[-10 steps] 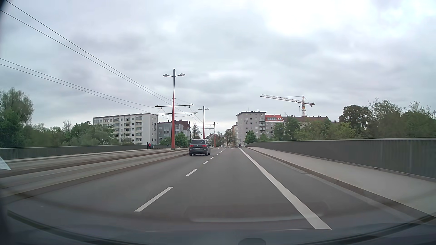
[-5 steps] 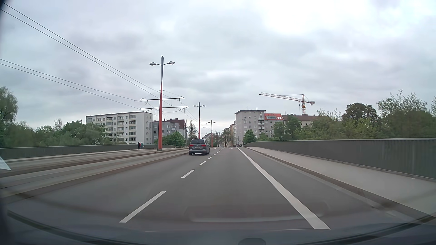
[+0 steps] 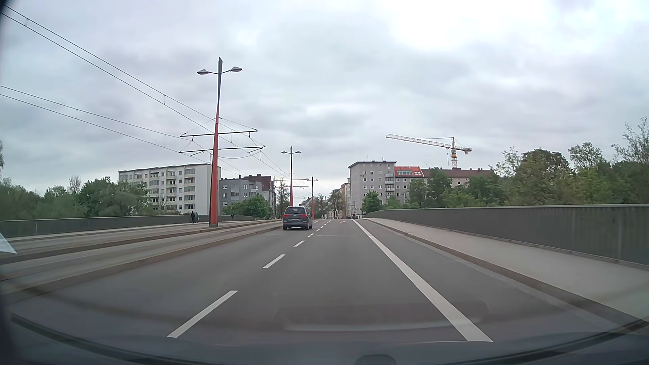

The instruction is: Follow the waypoints while adhering to traffic rules and regulations

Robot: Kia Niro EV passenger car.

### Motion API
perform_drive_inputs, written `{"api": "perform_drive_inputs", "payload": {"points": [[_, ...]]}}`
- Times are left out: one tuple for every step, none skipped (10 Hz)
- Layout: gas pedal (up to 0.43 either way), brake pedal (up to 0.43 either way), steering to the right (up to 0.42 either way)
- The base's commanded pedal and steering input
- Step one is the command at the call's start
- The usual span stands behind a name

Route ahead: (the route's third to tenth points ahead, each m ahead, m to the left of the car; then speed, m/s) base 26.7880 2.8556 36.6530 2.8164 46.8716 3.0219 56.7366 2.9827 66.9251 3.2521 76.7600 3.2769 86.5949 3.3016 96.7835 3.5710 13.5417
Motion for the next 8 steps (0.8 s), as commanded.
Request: {"api": "perform_drive_inputs", "payload": {"points": [[0.268,0.000,-0.007],[0.268,0.000,-0.012],[0.248,0.000,-0.013],[0.228,0.000,-0.013],[0.220,0.000,-0.012],[0.209,0.000,-0.011],[0.197,0.000,-0.009],[0.177,0.000,-0.009]]}}
